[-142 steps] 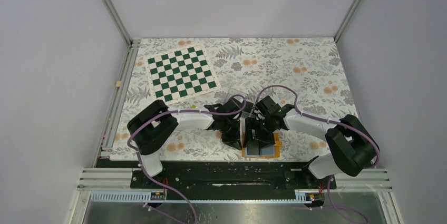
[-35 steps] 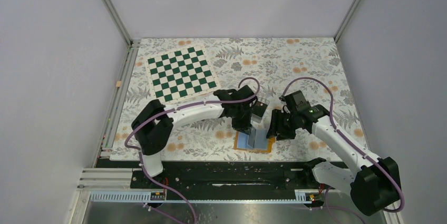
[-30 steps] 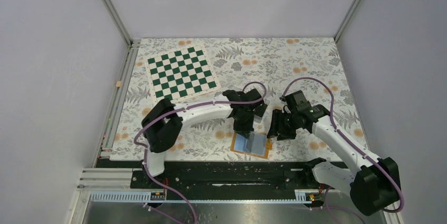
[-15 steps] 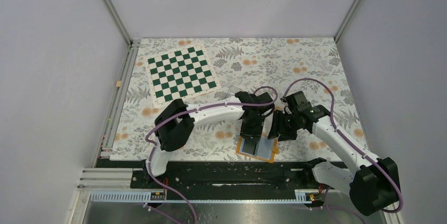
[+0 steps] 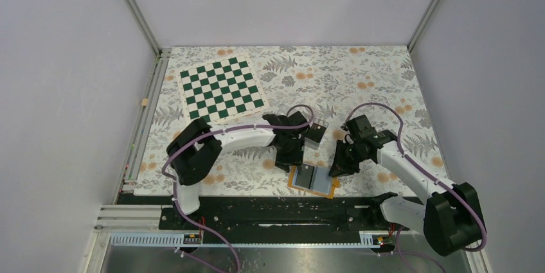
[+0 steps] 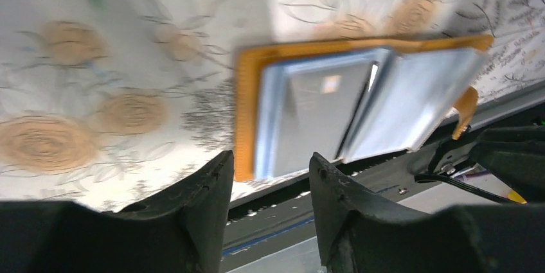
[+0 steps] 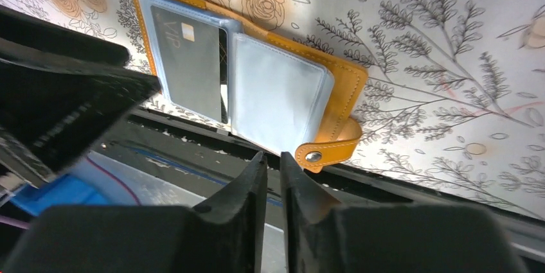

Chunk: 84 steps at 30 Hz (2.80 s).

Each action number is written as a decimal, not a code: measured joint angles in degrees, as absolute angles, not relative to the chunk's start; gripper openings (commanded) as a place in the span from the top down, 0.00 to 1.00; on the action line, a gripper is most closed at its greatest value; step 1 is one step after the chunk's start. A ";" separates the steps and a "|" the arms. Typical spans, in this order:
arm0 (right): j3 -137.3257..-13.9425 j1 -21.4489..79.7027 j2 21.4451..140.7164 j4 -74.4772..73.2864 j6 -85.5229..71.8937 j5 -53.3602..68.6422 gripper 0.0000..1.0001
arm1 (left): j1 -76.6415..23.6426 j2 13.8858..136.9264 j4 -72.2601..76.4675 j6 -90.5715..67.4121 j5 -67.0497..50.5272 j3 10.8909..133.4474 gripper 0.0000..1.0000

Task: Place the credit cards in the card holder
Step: Turn over the card holder at the center of the board.

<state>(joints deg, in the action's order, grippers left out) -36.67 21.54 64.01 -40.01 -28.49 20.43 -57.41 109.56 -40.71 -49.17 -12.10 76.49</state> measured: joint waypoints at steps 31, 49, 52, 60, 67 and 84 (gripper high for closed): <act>-29.78 27.11 80.62 -17.19 -40.42 31.22 1.00 | -55.83 107.74 -26.55 -49.10 -17.15 69.10 0.59; -29.58 27.11 81.71 -15.97 -40.38 32.67 1.00 | -56.84 107.31 -28.38 -48.38 -14.31 68.42 0.70; -29.61 27.11 81.71 -15.97 -40.34 32.67 1.00 | -56.93 107.00 -26.37 -48.86 -15.99 67.81 0.71; -29.93 27.11 81.62 -16.67 -39.86 32.56 1.00 | -57.74 105.47 -20.49 -51.22 -19.55 66.46 0.97; -32.05 27.24 77.62 -24.23 -37.12 28.14 0.91 | -57.91 105.25 -25.65 -50.50 -17.67 68.40 1.00; -37.01 26.09 66.98 -36.80 -32.58 21.61 0.86 | -60.64 111.85 -63.42 -45.52 5.43 88.33 0.75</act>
<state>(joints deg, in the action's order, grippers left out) -37.01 26.09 66.98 -36.80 -32.58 21.61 -60.64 111.85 -63.42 -45.52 5.43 88.33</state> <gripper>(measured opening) 0.142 0.108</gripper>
